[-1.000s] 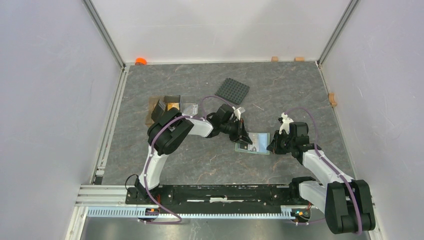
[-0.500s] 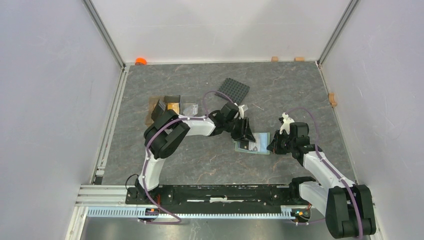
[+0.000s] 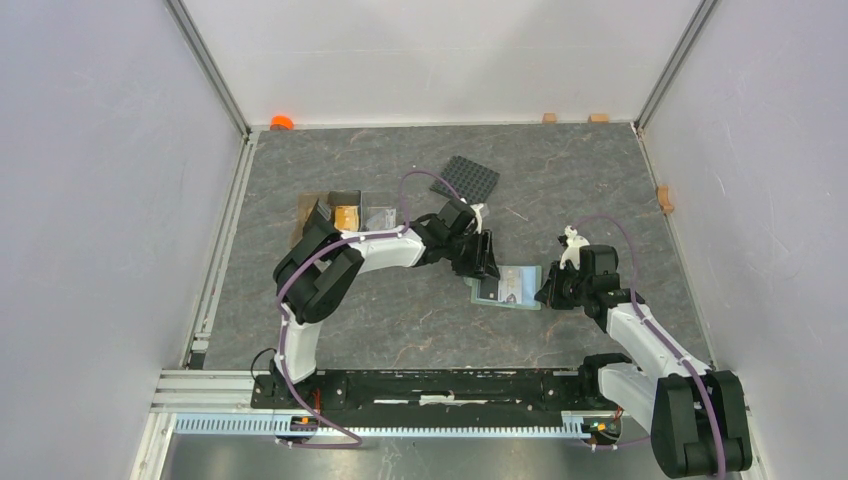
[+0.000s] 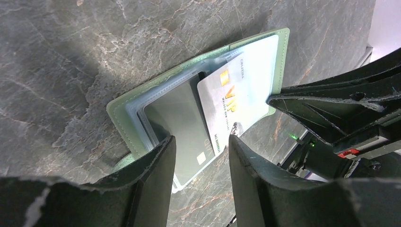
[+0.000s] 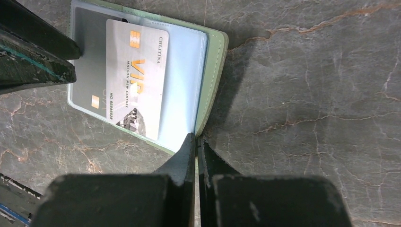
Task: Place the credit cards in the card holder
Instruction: Insert the credit card into the card holder.
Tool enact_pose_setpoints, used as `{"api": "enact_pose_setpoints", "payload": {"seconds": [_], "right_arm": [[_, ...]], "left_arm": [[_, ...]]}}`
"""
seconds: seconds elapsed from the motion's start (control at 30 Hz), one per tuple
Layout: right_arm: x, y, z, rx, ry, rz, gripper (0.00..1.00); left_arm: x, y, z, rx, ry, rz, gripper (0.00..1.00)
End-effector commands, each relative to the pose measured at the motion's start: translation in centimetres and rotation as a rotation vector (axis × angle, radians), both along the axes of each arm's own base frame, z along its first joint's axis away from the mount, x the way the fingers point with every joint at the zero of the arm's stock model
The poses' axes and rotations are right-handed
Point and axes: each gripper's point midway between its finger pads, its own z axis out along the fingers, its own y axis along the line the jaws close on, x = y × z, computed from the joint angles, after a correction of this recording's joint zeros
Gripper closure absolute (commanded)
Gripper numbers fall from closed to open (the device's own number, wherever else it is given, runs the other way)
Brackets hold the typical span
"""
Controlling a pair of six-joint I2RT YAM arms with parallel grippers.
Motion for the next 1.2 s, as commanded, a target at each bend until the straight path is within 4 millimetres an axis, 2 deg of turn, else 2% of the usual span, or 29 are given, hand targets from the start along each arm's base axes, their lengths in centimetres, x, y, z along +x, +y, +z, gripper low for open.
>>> {"api": "enact_pose_setpoints", "payload": {"seconds": [0.0,0.13,0.23,0.53,0.93,1.17], "right_arm": [[0.5,0.0,0.7,0.000,-0.033,0.005,0.94],[0.6,0.2,1.1,0.011,-0.046,0.009,0.85],[0.6,0.2,1.3,0.013,-0.051,0.007,0.83],[0.7,0.4,1.7,0.031,-0.071,0.006,0.96],[0.3,0.9,1.8,0.057,-0.071,0.016,1.00],[0.4,1.1,2.3,0.074,-0.087,0.015,1.00]], "left_arm": [[-1.5,-0.1,-2.0,0.034,0.039,-0.036,0.47],[-2.0,-0.6,-3.1,0.030,0.070,-0.035,0.47],[-2.1,-1.0,-3.4,0.018,0.079,-0.037,0.48],[-2.5,-2.5,-3.8,-0.019,0.092,-0.058,0.62],[-2.0,-5.2,-2.0,-0.104,0.061,-0.049,0.64],[-2.3,-6.7,-1.2,-0.174,0.068,-0.055,0.65]]}}
